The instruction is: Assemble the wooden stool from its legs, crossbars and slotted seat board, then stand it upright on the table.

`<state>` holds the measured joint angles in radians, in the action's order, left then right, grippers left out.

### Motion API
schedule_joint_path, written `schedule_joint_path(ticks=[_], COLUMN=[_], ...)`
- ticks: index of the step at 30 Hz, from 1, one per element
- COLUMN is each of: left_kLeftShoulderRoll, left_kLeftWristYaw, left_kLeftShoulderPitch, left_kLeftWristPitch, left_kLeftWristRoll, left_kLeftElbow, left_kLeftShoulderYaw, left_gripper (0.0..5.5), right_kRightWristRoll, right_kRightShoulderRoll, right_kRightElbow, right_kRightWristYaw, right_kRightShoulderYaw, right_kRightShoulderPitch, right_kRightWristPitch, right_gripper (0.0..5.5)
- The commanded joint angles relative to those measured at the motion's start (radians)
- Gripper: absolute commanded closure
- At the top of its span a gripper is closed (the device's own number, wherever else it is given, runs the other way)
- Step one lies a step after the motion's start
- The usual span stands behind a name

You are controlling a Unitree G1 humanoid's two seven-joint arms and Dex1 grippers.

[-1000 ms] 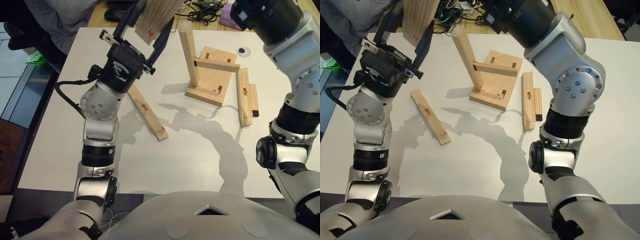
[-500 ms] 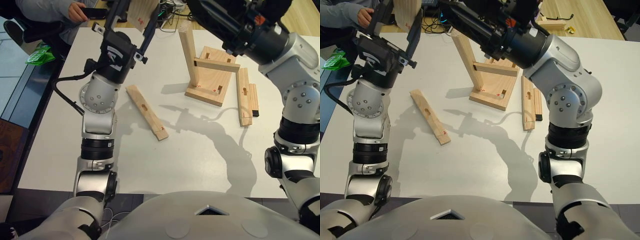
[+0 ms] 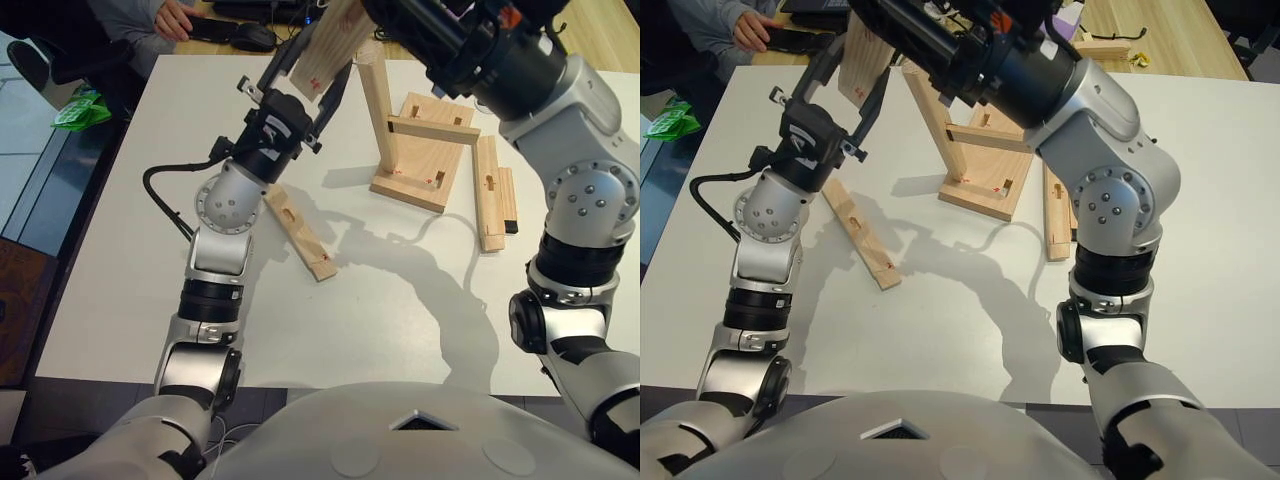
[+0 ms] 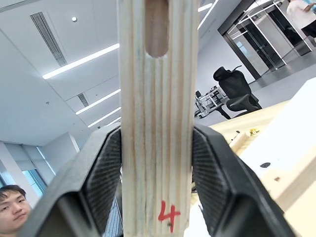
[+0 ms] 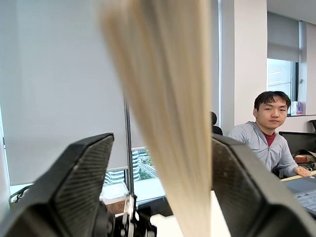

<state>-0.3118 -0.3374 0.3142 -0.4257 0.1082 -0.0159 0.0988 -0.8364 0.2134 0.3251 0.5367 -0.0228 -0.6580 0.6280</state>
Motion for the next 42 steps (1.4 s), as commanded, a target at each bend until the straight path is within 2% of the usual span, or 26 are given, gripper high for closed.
schedule_joint_path(ticks=[1,9,14,24,31,35,39,40,42], left_kLeftShoulderRoll=[-0.010,-0.005,0.003,0.021,0.004,-0.024,-0.020,-0.019,-0.021], left_kLeftWristYaw=[0.001,0.015,-0.006,0.027,0.049,0.044,0.031,0.023,-0.009], left_kLeftShoulderPitch=[-0.008,-0.008,-0.019,0.016,0.070,0.116,0.148,0.155,0.162], left_kLeftWristPitch=[-0.031,-0.041,-0.059,-0.040,0.015,0.049,0.047,0.032,0.005], left_kLeftWristRoll=[0.020,0.008,-0.018,-0.004,-0.027,-0.046,-0.029,-0.014,-0.012], left_kLeftElbow=[-0.017,-0.025,0.003,0.083,0.226,0.216,0.205,0.193,0.163], left_kLeftShoulderYaw=[0.008,-0.010,0.004,-0.019,-0.094,-0.140,-0.123,-0.106,-0.071], left_gripper=[3.47,3.47,3.47,3.47,3.47,3.47,3.47,3.11,2.74], right_kRightWristRoll=[-0.012,0.002,0.011,-0.004,-0.006,0.010,-0.005,-0.008,-0.016], right_kRightShoulderRoll=[0.003,0.009,0.007,-0.002,0.026,0.047,0.061,0.060,0.055], right_kRightElbow=[0.015,0.006,-0.004,0.034,0.067,0.091,0.085,0.083,0.080], right_kRightWristYaw=[-0.006,-0.005,-0.006,-0.030,-0.136,-0.231,-0.251,-0.253,-0.263], right_kRightShoulderYaw=[-0.009,-0.010,-0.013,-0.061,-0.169,-0.249,-0.285,-0.287,-0.292], right_kRightShoulderPitch=[-0.024,-0.006,0.000,-0.002,-0.035,-0.036,-0.020,-0.015,-0.013], right_kRightWristPitch=[0.009,0.000,-0.007,-0.049,-0.091,-0.118,-0.116,-0.117,-0.120], right_gripper=[2.96,4.07,4.30,4.43,4.46,4.46,4.46,4.46,4.50])
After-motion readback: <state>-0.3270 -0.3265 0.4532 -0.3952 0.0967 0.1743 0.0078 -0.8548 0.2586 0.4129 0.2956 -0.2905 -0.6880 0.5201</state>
